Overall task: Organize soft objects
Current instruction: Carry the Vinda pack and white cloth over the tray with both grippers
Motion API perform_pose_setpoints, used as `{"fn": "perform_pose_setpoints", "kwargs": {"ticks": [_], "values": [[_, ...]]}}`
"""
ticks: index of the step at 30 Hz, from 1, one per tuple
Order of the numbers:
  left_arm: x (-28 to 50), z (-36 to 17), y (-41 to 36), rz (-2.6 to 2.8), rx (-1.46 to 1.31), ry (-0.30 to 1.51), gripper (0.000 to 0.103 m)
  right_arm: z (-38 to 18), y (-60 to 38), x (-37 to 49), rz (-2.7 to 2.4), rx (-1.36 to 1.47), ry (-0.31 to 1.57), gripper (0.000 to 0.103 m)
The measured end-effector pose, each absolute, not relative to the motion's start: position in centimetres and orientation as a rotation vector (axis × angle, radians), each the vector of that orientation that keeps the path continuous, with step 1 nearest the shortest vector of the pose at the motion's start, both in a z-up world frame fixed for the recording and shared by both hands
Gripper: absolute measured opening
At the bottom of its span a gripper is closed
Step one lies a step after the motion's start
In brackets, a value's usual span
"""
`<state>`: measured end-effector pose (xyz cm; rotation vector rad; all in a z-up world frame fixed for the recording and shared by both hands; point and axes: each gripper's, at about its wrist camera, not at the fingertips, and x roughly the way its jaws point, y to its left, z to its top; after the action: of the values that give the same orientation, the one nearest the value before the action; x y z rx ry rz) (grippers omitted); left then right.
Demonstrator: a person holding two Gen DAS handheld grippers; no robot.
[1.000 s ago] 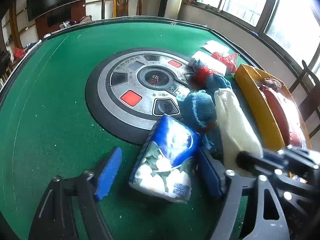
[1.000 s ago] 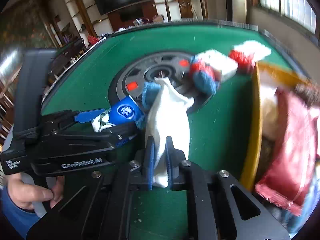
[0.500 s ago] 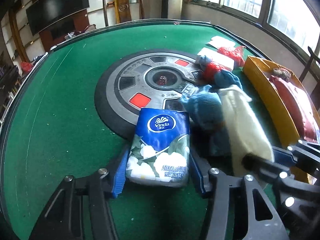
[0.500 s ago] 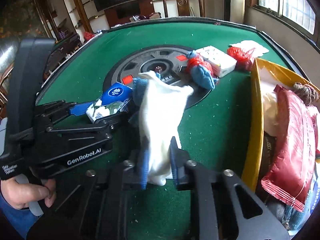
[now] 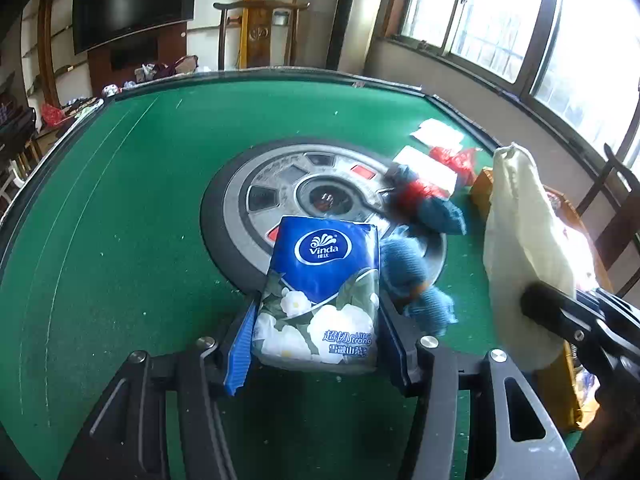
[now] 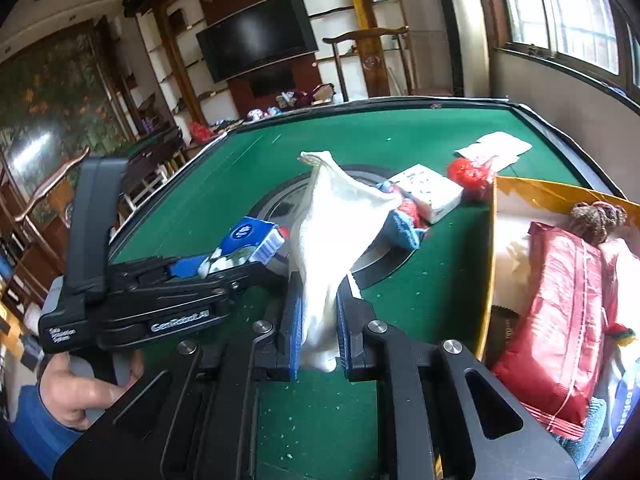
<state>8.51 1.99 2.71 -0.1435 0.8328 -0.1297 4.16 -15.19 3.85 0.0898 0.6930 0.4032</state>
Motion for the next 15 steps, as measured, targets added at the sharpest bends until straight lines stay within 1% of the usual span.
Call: {"fn": "perform_pose_setpoints", "kwargs": {"ticks": [15], "values": [[7.4,3.9,0.2,-0.246,-0.157,0.777,0.055,4.8,-19.0,4.6,0.303,0.211,0.660,0.014]]}}
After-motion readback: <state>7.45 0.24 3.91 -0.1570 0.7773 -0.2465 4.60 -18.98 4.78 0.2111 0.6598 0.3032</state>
